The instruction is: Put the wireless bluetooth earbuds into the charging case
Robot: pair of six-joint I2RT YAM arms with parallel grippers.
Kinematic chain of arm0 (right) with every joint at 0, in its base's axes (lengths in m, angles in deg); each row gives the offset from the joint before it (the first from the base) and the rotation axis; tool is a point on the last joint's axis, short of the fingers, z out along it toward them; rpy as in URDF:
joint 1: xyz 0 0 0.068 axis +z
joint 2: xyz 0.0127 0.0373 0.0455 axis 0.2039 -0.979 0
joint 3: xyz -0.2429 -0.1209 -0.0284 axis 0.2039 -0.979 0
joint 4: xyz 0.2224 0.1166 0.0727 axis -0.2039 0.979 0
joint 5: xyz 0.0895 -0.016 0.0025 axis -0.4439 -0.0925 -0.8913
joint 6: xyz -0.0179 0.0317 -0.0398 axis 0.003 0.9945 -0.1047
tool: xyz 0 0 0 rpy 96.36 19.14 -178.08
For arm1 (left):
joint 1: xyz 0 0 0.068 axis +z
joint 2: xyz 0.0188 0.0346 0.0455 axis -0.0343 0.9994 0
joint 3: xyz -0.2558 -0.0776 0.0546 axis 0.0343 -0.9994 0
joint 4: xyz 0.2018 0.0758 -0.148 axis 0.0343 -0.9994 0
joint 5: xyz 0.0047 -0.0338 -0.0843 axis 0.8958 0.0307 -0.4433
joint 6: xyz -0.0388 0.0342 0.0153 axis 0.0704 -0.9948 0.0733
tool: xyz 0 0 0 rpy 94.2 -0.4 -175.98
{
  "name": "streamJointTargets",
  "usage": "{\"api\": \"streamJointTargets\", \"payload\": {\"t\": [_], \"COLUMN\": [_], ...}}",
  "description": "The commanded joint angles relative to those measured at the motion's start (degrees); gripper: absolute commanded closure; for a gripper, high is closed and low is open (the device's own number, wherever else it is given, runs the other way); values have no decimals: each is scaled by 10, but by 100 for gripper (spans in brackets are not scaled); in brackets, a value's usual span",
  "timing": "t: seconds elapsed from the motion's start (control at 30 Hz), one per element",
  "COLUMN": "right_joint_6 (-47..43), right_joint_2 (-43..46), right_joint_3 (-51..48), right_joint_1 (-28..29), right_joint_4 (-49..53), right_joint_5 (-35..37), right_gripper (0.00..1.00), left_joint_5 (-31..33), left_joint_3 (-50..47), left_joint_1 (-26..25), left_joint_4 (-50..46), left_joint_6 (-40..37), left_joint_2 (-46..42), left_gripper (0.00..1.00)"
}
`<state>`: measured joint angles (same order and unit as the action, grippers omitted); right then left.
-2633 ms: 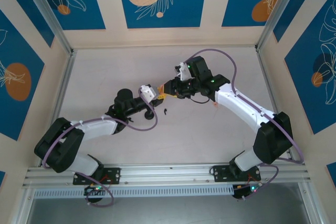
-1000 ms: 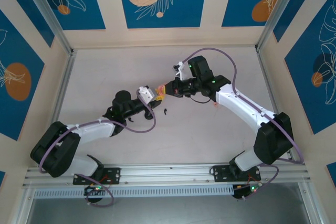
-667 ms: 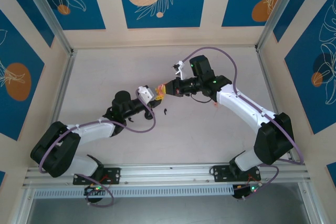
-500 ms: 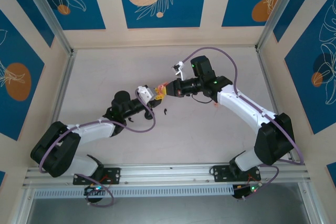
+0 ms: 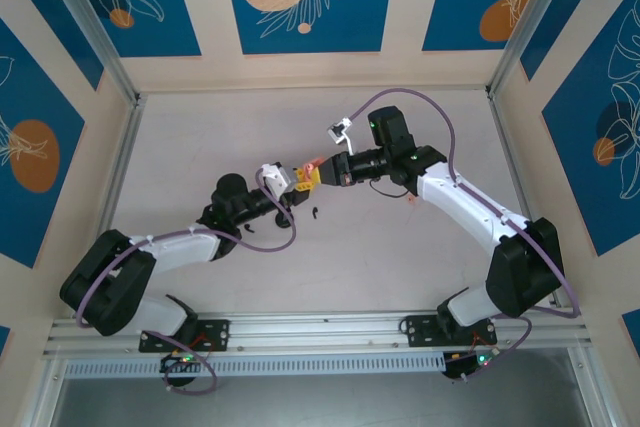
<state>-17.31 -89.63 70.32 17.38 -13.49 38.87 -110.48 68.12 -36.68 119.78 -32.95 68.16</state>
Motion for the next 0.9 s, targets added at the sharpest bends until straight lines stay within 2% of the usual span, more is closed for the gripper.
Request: {"api": "streamJointTargets", "payload": {"t": [0.0,0.87], "right_joint_6": [-19,-51], "right_joint_2": [7,0], "right_joint_3": [-8,-15], "right_joint_1": [-3,-11], "right_joint_4": [-3,21], "right_joint_5": [-25,-56], "right_gripper": [95,95], "left_joint_5": [-22,-33], "left_joint_3": [-2,-1], "left_joint_1": [3,3], "left_joint_4": [25,39], "left_joint_6": [12,25], "left_joint_2": [-3,-16], "left_gripper": [90,89]}}
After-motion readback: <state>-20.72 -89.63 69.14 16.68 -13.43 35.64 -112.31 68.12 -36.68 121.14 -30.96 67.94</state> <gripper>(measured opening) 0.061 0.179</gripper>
